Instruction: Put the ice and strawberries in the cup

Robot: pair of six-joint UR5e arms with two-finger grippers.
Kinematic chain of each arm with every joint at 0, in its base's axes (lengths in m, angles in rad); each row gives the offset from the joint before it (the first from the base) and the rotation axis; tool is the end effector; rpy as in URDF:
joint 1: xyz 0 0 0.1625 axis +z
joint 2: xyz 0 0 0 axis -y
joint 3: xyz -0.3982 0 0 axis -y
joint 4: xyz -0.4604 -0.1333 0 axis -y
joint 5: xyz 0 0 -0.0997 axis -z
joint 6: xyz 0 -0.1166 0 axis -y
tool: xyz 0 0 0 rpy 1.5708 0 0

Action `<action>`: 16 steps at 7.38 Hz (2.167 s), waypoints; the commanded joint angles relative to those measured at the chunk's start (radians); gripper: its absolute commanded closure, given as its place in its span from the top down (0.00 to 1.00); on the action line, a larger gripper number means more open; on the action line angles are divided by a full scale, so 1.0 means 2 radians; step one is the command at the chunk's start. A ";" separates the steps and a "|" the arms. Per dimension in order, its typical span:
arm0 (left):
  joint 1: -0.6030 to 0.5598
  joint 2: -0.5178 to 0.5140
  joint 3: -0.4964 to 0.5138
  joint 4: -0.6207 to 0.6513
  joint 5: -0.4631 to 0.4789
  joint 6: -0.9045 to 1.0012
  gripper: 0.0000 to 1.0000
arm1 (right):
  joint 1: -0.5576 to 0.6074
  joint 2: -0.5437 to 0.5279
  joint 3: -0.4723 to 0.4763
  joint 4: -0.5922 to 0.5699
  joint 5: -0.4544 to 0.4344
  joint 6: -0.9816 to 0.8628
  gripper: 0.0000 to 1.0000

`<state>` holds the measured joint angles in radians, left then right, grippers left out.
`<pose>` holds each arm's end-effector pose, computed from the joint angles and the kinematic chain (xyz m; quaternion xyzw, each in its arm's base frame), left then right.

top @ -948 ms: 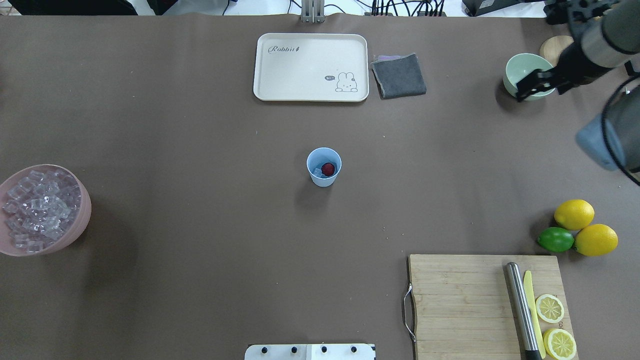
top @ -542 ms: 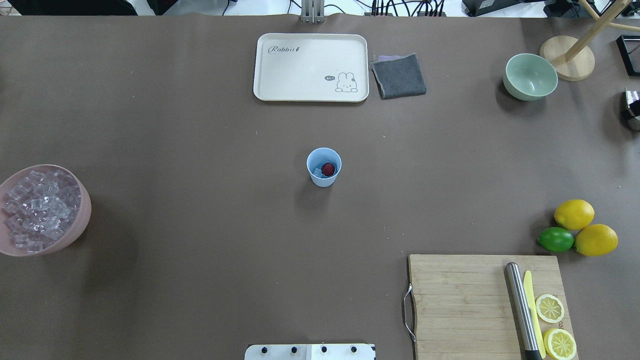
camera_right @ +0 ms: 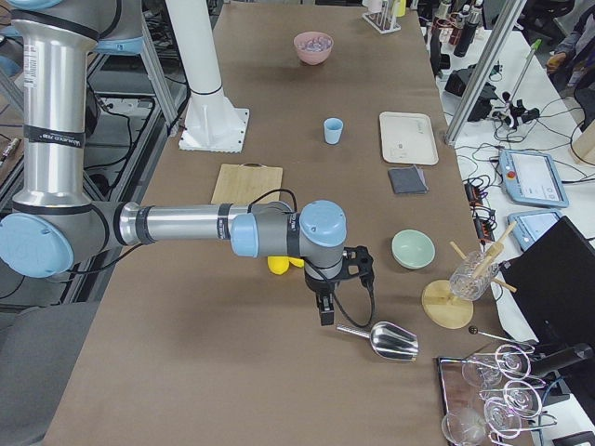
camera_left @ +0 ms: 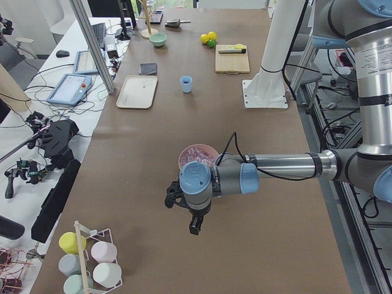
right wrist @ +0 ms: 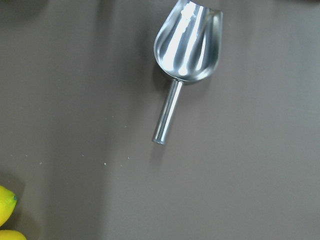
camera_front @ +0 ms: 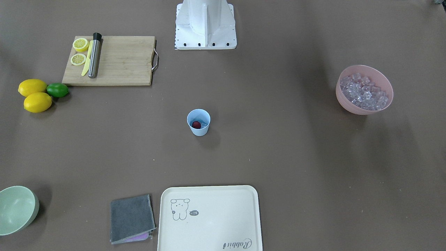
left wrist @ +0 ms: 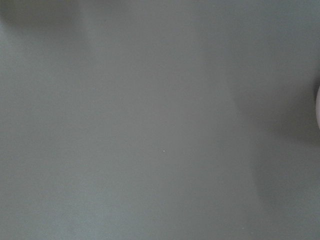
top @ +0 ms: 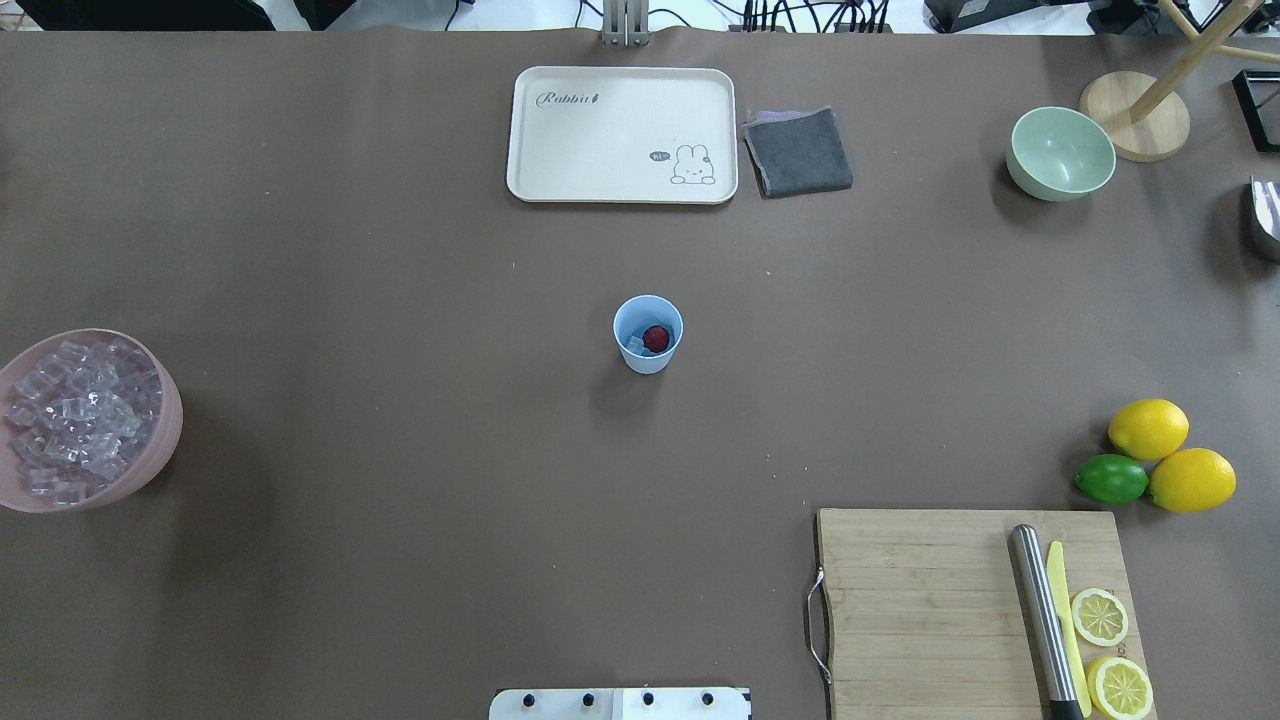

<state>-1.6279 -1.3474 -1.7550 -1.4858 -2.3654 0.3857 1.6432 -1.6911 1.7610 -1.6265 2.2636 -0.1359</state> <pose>-0.0763 -0.4570 0.6623 0.0290 0.3893 0.1268 0.9119 0.0957 -0.5069 0.6140 0.0419 -0.3370 -0.0323 0.9400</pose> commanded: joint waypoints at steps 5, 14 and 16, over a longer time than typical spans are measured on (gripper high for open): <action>0.000 0.000 0.002 0.000 -0.002 0.000 0.99 | 0.024 -0.022 0.002 -0.034 -0.001 0.002 1.00; 0.000 0.000 0.005 -0.003 -0.002 0.000 0.99 | 0.024 -0.020 -0.003 -0.020 0.002 -0.005 1.00; 0.000 0.000 0.005 -0.003 -0.001 0.000 0.99 | 0.024 -0.022 -0.003 -0.020 0.002 -0.005 1.00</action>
<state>-1.6276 -1.3473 -1.7462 -1.4909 -2.3687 0.3862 1.6905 -1.7332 1.7547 -1.6674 2.2671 -0.1457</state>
